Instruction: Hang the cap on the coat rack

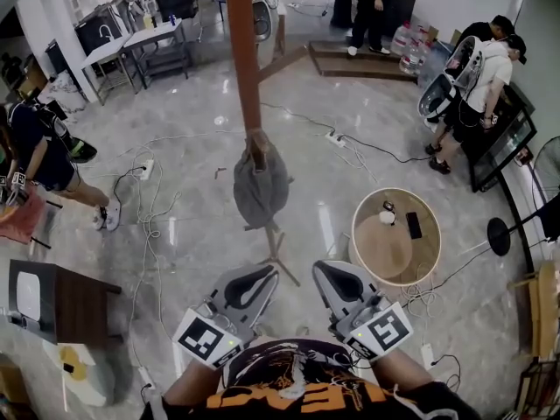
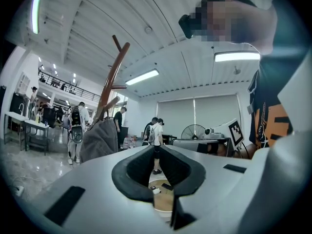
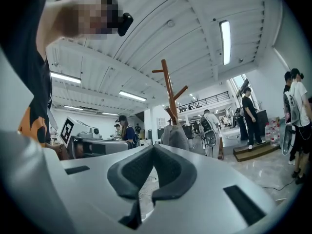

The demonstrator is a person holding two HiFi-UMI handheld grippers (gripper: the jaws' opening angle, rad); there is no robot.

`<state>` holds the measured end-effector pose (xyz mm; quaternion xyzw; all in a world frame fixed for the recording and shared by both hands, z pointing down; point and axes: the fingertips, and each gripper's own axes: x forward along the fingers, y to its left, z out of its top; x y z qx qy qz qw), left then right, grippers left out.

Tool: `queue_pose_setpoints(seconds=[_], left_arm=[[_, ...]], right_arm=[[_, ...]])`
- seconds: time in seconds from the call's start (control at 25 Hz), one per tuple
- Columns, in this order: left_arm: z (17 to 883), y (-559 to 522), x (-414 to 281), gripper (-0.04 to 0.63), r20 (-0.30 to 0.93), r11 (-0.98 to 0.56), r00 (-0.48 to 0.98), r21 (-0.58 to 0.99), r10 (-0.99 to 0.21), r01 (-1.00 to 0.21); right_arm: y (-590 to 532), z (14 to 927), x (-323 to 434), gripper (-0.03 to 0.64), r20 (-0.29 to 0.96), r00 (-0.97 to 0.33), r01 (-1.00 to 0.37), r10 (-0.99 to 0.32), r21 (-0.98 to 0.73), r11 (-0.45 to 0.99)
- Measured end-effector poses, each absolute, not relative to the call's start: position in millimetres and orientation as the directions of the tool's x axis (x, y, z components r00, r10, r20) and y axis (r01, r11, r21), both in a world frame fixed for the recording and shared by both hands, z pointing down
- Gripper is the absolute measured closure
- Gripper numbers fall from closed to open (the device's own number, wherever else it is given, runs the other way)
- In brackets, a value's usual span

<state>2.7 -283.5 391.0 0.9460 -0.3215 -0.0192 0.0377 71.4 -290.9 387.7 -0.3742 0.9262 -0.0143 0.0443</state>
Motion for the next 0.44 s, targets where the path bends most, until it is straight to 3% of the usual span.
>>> queue_pose_setpoints(seconds=[0.44], left_arm=[[386.6,-282.2,5.0,0.543,-0.025,-0.78,0.781,0.07,-0.624,-0.621]], right_arm=[[-292.8,384.9,67.3,0.603,-0.07,-0.743,-0.664,-0.666,-0.053,0.746]])
